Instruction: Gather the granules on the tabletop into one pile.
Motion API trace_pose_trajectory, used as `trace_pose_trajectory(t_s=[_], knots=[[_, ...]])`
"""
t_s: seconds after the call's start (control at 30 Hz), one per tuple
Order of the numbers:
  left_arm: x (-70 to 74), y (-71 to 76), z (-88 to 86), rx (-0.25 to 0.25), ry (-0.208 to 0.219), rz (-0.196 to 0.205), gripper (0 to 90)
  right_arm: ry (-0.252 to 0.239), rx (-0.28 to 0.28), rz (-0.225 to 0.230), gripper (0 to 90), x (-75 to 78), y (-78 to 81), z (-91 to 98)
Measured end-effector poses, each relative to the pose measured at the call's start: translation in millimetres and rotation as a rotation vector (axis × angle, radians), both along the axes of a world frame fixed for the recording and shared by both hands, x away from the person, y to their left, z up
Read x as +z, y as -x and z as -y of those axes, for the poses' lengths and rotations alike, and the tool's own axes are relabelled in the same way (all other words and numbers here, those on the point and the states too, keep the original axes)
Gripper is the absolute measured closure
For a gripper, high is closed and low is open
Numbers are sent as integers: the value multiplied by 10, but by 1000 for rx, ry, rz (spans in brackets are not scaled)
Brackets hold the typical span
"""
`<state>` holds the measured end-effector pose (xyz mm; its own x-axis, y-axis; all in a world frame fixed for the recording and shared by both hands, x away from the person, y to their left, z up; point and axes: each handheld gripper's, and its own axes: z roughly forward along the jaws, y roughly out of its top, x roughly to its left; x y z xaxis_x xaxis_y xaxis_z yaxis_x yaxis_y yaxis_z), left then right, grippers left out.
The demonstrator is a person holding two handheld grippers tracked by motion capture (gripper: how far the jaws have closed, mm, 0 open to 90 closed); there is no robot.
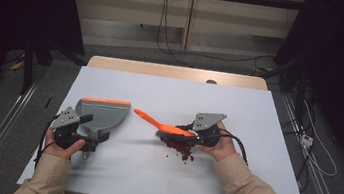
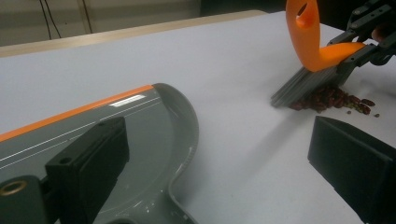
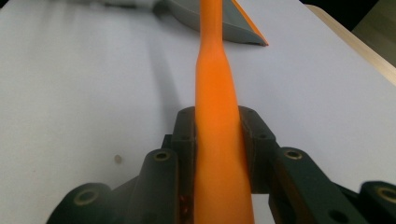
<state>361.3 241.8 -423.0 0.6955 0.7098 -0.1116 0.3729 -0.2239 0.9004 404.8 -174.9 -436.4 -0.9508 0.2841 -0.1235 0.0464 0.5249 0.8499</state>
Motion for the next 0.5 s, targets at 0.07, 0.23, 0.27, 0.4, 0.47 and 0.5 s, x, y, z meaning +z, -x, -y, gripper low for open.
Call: trace_pose_trajectory(t_s=[0.07,0.23,0.27,0.4,0.47,0.5], knots=[[-1,-1,0,0,0,-1,52,5,4,-1,713,7,11,-16],[-3,-2,2,-1,-3,-3,52,-8,12,-8,713,7,26,-10],[-5,-3,5,-1,-2,-2,52,-11,9,-8,713,5,32,-11],[-8,-4,13,-3,-2,-3,52,-12,1,3,712,12,45,-27],[-9,-3,15,-3,-1,-3,52,-33,-9,2,712,17,35,-17],[-10,-3,15,-3,-1,-3,52,-47,-13,1,712,23,29,-6]])
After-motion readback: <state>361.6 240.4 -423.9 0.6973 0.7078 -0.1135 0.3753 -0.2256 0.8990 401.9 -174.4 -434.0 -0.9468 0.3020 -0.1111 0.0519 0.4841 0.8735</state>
